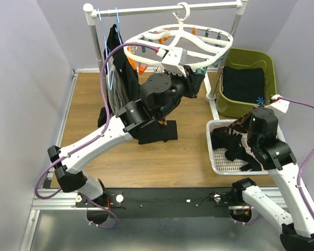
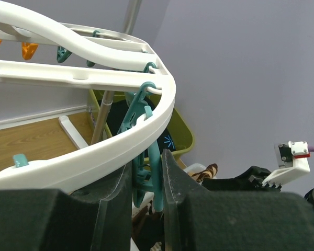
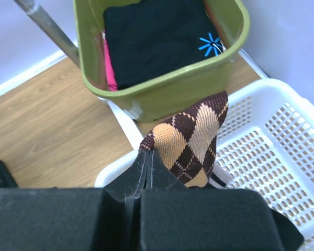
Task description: Remove the socks clipped to the hanger
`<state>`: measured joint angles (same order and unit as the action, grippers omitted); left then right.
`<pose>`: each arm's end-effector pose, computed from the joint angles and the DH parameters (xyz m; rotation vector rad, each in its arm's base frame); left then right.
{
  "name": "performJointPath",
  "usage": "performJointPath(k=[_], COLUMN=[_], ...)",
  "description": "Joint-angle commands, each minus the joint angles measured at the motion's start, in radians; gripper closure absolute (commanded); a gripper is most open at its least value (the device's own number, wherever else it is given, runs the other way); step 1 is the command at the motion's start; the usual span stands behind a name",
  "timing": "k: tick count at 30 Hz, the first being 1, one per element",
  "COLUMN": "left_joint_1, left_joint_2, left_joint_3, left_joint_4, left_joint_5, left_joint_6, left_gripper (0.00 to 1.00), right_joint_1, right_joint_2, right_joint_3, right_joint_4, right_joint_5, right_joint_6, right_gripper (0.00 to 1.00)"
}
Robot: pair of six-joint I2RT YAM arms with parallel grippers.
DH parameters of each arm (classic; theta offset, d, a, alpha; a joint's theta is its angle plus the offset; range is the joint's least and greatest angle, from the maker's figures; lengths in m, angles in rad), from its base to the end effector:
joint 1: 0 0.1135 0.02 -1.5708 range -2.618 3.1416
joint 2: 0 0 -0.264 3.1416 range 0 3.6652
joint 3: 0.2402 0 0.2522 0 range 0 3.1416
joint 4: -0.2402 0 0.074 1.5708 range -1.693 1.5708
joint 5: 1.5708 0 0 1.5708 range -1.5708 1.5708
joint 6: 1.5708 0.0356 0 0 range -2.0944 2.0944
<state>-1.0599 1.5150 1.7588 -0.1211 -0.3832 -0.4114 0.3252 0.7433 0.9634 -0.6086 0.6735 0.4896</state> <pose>0.1753 -0.2855 0.5075 0.1648 1.5158 -0.9161 0.1453 0.0255 0.3656 0.5766 1.7816 -0.1011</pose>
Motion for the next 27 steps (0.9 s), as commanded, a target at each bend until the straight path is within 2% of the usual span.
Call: performJointPath(k=[1, 4, 5, 8, 10, 11, 13, 15, 17, 20, 24, 27], left_joint_1=[-0.025, -0.026, -0.026, -0.026, -0.026, -0.026, -0.028, -0.028, -0.029, -0.031, -0.031, -0.032], left_joint_2=[0.007, 0.007, 0.005, 0.007, 0.005, 0.005, 0.007, 0.010, 0.010, 0.013, 0.008, 0.008], left_joint_3=[0.027, 0.022, 0.022, 0.022, 0.022, 0.022, 0.024, 0.024, 0.027, 0.025, 0.022, 0.024], left_joint_4=[0.015, 0.015, 0.017, 0.017, 0.015, 0.018, 0.021, 0.028, 0.029, 0.029, 0.029, 0.029], left_joint_5=[0.092, 0.087, 0.087, 0.087, 0.086, 0.086, 0.086, 0.092, 0.098, 0.098, 0.086, 0.087], left_joint_6=[0.008, 0.008, 0.008, 0.008, 0.008, 0.008, 0.005, 0.003, -0.001, -0.006, -0.010, -0.017], left_gripper=[0.99, 0.99, 0.99, 0.99, 0.99, 0.99, 0.99, 0.99, 0.99, 0.99, 0.99, 0.99], right_joint_1=[-0.006, -0.006, -0.008, -0.006, -0.006, -0.008, -0.006, -0.006, -0.005, 0.003, 0.069, 0.193], right_joint_2=[0.008, 0.018, 0.018, 0.016, 0.022, 0.027, 0.031, 0.030, 0.027, 0.028, 0.037, 0.111], right_joint_3=[-0.019, -0.012, -0.008, 0.012, 0.024, 0.031, 0.021, -0.017, -0.052, -0.138, -0.242, -0.285], right_joint_4=[-0.065, -0.068, -0.062, -0.048, -0.040, -0.033, 0.028, 0.091, 0.223, 0.413, 0.648, 0.783], right_joint_5=[0.025, -0.014, -0.038, -0.118, -0.202, -0.298, -0.427, -0.633, -0.853, -1.030, -1.072, -1.005], right_joint_6=[-0.022, -0.039, -0.064, -0.127, -0.166, -0.190, -0.203, -0.197, -0.174, -0.123, -0.112, -0.141], right_gripper=[0.94, 0.65, 0.40, 0.10, 0.05, 0.00, 0.00, 0.00, 0.00, 0.00, 0.00, 0.00])
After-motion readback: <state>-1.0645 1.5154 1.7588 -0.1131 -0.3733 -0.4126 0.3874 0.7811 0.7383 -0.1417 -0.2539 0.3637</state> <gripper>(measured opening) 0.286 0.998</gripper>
